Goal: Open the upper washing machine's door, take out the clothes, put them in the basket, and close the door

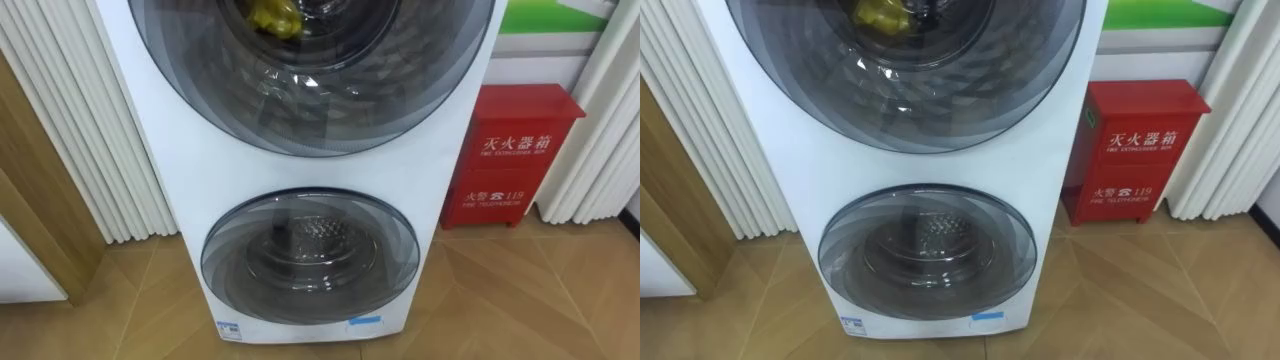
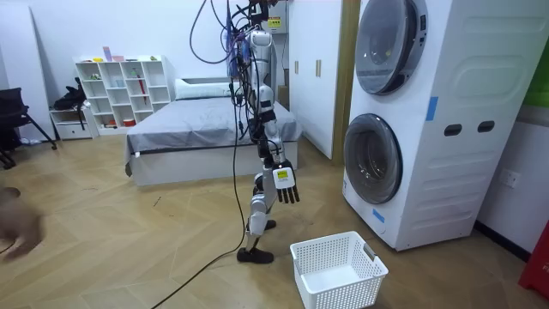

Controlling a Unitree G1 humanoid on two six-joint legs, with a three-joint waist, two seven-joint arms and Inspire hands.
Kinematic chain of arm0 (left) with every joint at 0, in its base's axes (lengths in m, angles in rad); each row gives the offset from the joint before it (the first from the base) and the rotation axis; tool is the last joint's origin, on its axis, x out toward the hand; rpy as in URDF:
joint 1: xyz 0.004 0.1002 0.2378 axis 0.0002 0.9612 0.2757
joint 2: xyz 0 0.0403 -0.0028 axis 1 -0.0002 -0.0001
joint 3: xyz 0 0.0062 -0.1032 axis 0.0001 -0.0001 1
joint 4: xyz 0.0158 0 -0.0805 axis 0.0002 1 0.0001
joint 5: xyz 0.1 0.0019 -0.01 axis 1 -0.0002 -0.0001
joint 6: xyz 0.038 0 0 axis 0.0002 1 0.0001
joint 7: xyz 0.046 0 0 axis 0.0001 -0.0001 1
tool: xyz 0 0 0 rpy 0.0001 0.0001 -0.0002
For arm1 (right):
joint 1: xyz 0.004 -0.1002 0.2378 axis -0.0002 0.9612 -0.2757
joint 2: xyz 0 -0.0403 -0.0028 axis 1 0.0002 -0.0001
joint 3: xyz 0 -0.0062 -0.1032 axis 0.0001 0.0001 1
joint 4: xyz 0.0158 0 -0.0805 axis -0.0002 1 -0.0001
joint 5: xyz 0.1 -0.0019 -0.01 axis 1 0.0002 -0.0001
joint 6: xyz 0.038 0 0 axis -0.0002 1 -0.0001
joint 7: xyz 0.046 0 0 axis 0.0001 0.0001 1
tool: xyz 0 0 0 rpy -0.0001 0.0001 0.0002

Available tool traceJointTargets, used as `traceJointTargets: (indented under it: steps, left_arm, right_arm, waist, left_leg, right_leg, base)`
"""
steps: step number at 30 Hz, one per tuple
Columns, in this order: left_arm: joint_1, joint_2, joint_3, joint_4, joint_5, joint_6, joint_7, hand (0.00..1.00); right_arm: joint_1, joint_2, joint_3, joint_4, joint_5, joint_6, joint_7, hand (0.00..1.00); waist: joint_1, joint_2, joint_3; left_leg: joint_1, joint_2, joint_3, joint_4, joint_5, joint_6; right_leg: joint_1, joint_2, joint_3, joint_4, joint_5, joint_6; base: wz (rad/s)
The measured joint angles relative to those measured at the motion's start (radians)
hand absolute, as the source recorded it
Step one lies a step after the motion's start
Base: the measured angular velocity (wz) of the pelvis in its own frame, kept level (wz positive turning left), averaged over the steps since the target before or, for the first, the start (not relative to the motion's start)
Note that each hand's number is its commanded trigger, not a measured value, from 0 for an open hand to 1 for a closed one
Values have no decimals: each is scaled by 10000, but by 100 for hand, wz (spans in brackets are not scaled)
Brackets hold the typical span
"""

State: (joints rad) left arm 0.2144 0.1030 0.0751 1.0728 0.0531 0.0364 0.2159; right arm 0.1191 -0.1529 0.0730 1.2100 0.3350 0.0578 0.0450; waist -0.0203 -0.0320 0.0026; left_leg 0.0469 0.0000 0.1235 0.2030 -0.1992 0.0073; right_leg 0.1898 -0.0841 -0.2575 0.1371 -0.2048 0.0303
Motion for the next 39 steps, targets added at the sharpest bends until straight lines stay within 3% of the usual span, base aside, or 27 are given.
traceJointTargets:
  steps: [6, 8, 12, 17, 19, 21, 23, 24, 27, 30, 31, 34, 39]
  left_arm:
    - [17, 4, -1, -103, 79, 0, -1, 0]
    - [5, 5, -3, -106, 82, -7, 19, 0]
    - [-54, 3, -19, -95, 182, -12, 75, 0]
    - [-62, -11, -206, -52, -26, -11, 76, 0]
    - [-63, -6, -216, -60, -18, -11, 44, 0]
    - [-85, 0, -204, -64, -19, -9, -64, 0]
    - [-128, 0, -156, -65, 4, -8, -135, 0]
    - [-137, -6, -115, -55, 4, -8, -137, 0]
    - [-140, 47, 39, -65, 285, -7, -285, 0]
    - [-149, 112, 143, -125, 286, 39, -441, 0]
    - [-147, 177, 189, -127, 285, 113, -524, 0]
    - [-205, 314, 183, -153, 291, 360, -520, 0]
    - [-349, 312, 216, -149, 473, 674, -626, 0]
  right_arm:
    - [21, 88, -135, 6, 274, -10, 5, 0]
    - [20, 126, -134, 9, 465, -10, 39, 0]
    - [-15, 158, -160, 10, 544, -6, 276, 0]
    - [12, 180, -62, 87, 1006, 73, 302, 0]
    - [-6, 179, -47, -24, 949, 105, 293, 0]
    - [-36, 180, 22, -224, 944, 125, 222, 0]
    - [-68, 133, -209, -1528, 515, 544, -61, 0]
    - [-138, 105, -244, -1908, 399, 547, -118, 0]
    - [-993, 6, -688, -3297, 94, 292, -279, 0]
    - [-1823, -239, -978, -4403, 62, 305, -471, 0]
    - [-2145, -413, -980, -4862, 88, 304, -603, 0]
    - [-2892, -773, -977, -5678, 116, 304, -887, 0]
    - [-4063, -1048, -996, -6327, 147, 335, -1202, 0]
  waist:
    - [-23, -28, 12]
    - [-15, -21, 72]
    - [-25, -47, 97]
    - [-21, -16, 76]
    - [-3, 22, 1]
    - [-1, -3, 14]
    - [-20, -36, 36]
    - [-21, -33, 35]
    - [2, -80, 55]
    - [26, -139, 21]
    - [36, -193, 38]
    - [63, -281, -22]
    - [302, -335, -26]
  left_leg:
    - [103, -29, -42, 22, 3, 5]
    - [200, -35, -63, 15, 2, 6]
    - [171, -35, -72, -1, -4, 7]
    - [114, -35, -65, 38, -3, 9]
    - [106, -36, -71, 56, -1, 13]
    - [97, -35, -76, 202, -13, 35]
    - [39, -36, -100, 263, -23, 50]
    - [26, -34, -88, 264, -22, 51]
    - [12, -36, -6, 243, -16, 65]
    - [-5, -53, -64, 312, -10, 81]
    - [-55, -56, -77, 325, -9, 84]
    - [-184, -64, -189, 375, 8, 98]
    - [-175, -119, -204, 336, 42, 125]
  right_leg:
    - [200, -18, -13, -16, 0, 0]
    - [258, -20, 33, -16, 0, 0]
    - [284, -19, 11, -12, -1, 1]
    - [296, -24, -25, 17, 0, 2]
    - [291, -31, -54, 45, 0, 3]
    - [316, -36, -76, 49, 0, 3]
    - [272, -56, -165, 117, 0, 3]
    - [244, -60, -174, 138, 0, 3]
    - [195, -81, -174, 134, 0, 3]
    - [172, -93, -241, 149, 0, 5]
    - [152, -101, -294, 157, 0, 5]
    - [41, -102, -479, 163, -1, 6]
    - [-5, -146, -469, 161, 0, 6]
  base:
    - [1]
    - [0]
    - [0]
    - [0]
    - [0]
    - [2]
    - [2]
    - [-8]
    - [-7]
    - [7]
    - [7]
    - [8]
    - [2]
